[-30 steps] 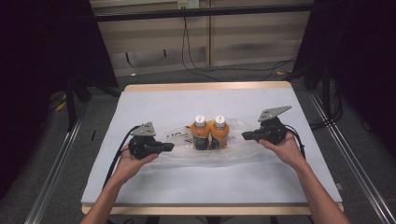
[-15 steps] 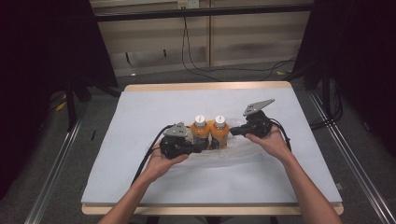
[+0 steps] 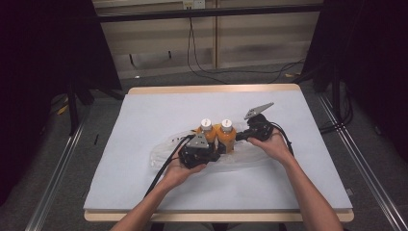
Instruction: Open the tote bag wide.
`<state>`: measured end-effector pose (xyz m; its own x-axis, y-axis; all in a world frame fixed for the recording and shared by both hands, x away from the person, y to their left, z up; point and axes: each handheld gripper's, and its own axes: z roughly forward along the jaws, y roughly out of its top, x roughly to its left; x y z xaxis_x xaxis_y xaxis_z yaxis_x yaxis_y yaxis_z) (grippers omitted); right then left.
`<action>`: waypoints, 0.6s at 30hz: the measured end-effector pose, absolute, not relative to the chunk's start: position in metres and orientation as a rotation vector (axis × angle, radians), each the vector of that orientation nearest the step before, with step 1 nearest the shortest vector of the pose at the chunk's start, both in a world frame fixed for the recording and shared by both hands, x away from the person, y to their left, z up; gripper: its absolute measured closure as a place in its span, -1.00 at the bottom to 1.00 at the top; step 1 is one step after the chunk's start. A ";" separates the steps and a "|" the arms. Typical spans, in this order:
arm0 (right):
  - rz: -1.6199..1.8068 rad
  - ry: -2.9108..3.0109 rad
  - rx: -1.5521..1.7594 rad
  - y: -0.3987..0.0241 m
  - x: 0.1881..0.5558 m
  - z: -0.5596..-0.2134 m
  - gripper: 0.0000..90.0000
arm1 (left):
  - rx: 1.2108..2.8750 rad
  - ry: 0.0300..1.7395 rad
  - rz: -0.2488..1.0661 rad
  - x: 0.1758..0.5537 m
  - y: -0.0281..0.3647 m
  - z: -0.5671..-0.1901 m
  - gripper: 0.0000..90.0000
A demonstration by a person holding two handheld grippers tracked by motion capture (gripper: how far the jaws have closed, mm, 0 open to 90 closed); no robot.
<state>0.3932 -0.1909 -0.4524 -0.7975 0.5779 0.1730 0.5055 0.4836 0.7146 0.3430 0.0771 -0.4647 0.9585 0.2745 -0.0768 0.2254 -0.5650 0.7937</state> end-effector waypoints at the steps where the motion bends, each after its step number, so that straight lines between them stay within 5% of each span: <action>1: 1.239 2.625 0.973 -0.192 0.395 -0.454 1.00 | 2.198 0.362 0.084 0.343 0.078 -0.466 1.00; 18: 1.152 2.686 1.059 -0.169 0.418 -0.482 1.00 | 2.259 0.371 0.111 0.336 0.078 -0.487 1.00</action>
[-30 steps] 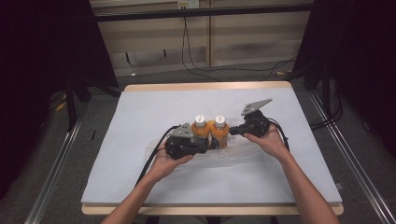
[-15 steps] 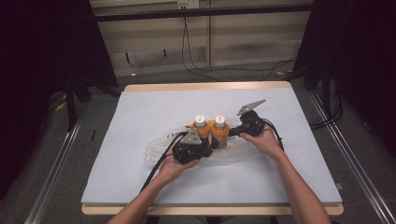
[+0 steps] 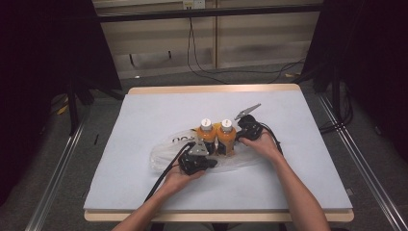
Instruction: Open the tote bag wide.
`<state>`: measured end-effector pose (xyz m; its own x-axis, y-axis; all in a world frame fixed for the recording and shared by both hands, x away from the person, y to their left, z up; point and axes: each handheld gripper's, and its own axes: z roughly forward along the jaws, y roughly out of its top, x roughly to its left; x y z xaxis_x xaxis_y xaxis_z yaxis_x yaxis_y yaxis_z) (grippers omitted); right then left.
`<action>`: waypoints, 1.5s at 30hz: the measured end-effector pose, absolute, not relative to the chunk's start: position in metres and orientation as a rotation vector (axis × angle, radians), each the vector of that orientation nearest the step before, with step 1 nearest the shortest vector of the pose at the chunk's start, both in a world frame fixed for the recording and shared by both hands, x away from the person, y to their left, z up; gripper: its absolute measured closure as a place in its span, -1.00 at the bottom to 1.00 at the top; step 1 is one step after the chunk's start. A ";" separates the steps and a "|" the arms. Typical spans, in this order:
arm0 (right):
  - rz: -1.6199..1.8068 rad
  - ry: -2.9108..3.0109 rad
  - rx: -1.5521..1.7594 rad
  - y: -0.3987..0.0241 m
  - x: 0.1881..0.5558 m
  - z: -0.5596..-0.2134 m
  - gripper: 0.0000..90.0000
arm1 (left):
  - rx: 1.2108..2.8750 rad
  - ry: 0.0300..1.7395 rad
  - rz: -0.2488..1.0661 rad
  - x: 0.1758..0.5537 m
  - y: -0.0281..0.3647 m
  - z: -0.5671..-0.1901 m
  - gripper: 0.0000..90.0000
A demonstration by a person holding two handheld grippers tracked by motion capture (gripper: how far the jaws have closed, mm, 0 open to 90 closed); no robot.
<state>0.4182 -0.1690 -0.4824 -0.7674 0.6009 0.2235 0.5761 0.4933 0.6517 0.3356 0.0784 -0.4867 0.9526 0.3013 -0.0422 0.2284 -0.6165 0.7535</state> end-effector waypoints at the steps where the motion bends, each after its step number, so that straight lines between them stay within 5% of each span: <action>1: 1.152 2.686 1.059 -0.169 0.418 -0.482 1.00 | 2.263 0.372 0.122 0.335 0.078 -0.486 1.00; 45: 1.075 2.520 1.240 -0.131 0.488 -0.484 1.00 | 2.300 0.266 -0.022 0.322 0.080 -0.485 1.00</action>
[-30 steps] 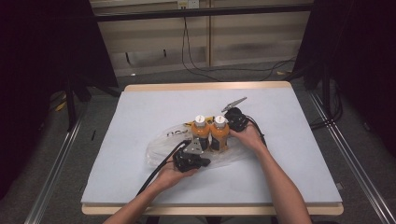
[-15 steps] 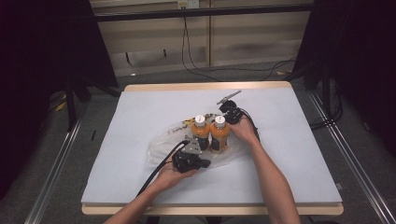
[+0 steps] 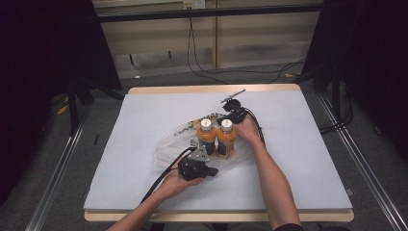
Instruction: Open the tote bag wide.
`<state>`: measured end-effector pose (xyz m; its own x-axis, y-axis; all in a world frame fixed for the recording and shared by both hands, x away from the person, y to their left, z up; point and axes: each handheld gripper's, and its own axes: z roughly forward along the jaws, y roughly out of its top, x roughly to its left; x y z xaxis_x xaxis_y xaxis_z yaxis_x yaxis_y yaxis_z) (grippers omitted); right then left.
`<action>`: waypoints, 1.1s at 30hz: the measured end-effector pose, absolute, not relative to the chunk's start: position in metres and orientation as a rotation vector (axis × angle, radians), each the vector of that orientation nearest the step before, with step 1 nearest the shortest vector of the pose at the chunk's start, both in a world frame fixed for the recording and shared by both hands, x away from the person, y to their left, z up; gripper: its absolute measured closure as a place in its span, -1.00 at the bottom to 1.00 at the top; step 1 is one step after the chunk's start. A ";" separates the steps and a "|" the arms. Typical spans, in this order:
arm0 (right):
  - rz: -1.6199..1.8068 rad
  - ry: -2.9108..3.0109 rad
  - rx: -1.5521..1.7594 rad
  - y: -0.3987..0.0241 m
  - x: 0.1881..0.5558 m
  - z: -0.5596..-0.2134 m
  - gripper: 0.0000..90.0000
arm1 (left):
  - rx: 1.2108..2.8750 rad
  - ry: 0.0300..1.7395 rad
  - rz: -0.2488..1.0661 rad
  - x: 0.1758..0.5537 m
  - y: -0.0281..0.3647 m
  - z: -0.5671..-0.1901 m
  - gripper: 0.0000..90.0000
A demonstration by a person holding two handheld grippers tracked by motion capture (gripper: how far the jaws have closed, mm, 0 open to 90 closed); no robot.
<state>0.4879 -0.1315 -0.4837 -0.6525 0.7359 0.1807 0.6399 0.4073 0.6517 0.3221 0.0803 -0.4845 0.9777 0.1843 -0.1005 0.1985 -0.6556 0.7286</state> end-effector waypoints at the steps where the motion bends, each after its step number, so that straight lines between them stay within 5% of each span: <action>1: 1.067 2.513 1.244 -0.130 0.489 -0.484 1.00 | 2.303 0.262 -0.018 0.322 0.080 -0.484 1.00; 23: 1.009 2.400 1.326 -0.126 0.503 -0.484 1.00 | 2.313 0.255 -0.012 0.320 0.080 -0.483 1.00; 33: 1.163 2.453 1.307 -0.137 0.479 -0.471 1.00 | 2.269 0.301 -0.044 0.323 0.082 -0.485 1.00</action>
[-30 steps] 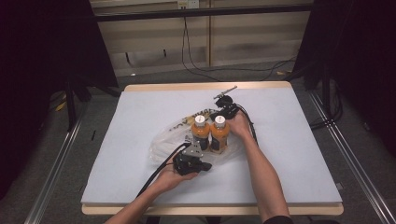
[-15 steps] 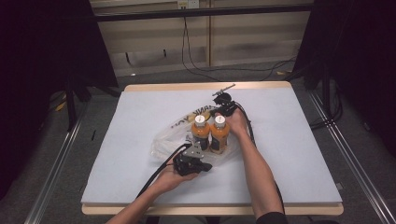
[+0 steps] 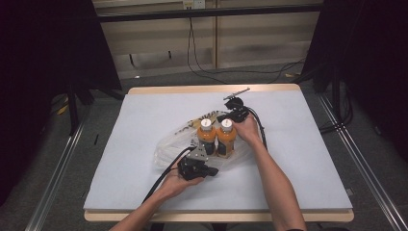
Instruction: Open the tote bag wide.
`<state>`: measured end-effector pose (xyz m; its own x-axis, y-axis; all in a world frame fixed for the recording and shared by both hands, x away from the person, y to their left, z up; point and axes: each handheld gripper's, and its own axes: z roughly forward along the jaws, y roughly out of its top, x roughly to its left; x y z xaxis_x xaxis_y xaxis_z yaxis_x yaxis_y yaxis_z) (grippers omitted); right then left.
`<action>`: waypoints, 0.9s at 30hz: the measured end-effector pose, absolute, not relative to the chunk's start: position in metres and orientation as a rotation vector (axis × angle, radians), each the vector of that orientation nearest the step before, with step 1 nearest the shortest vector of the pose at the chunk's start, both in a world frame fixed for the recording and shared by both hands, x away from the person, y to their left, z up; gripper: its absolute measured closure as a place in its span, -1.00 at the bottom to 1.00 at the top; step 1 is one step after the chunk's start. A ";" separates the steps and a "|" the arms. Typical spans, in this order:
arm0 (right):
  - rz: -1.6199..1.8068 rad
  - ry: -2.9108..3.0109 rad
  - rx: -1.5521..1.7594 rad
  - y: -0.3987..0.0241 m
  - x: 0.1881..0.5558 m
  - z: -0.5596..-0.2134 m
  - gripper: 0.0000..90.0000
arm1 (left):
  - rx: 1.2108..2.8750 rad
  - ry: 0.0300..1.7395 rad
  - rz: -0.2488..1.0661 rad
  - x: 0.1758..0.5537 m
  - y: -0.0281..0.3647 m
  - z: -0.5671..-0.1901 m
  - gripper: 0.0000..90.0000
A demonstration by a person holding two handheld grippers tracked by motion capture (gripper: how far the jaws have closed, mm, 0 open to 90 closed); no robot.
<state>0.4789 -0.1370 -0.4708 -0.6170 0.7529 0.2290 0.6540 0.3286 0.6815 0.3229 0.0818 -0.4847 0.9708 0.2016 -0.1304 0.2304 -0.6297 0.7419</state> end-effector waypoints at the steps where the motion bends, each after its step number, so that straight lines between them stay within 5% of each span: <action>1: 1.188 2.443 1.299 -0.139 0.475 -0.467 1.00 | 2.255 0.306 -0.051 0.323 0.082 -0.484 1.00; 15: 1.308 2.326 1.166 -0.184 0.423 -0.428 1.00 | 2.163 0.363 0.020 0.328 0.102 -0.460 0.93; 20: 1.315 2.291 1.141 -0.197 0.402 -0.422 0.84 | 2.129 0.399 0.049 0.331 0.116 -0.452 0.76; 27: 1.339 2.245 1.133 -0.216 0.372 -0.416 0.53 | 2.112 0.417 0.102 0.328 0.129 -0.444 0.25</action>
<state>0.3719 -0.2162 -0.4158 -0.6479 0.7490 0.1387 0.4780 0.2580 0.8396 0.3284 0.1292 -0.4442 0.9384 0.3338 -0.0896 0.2550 -0.4939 0.8313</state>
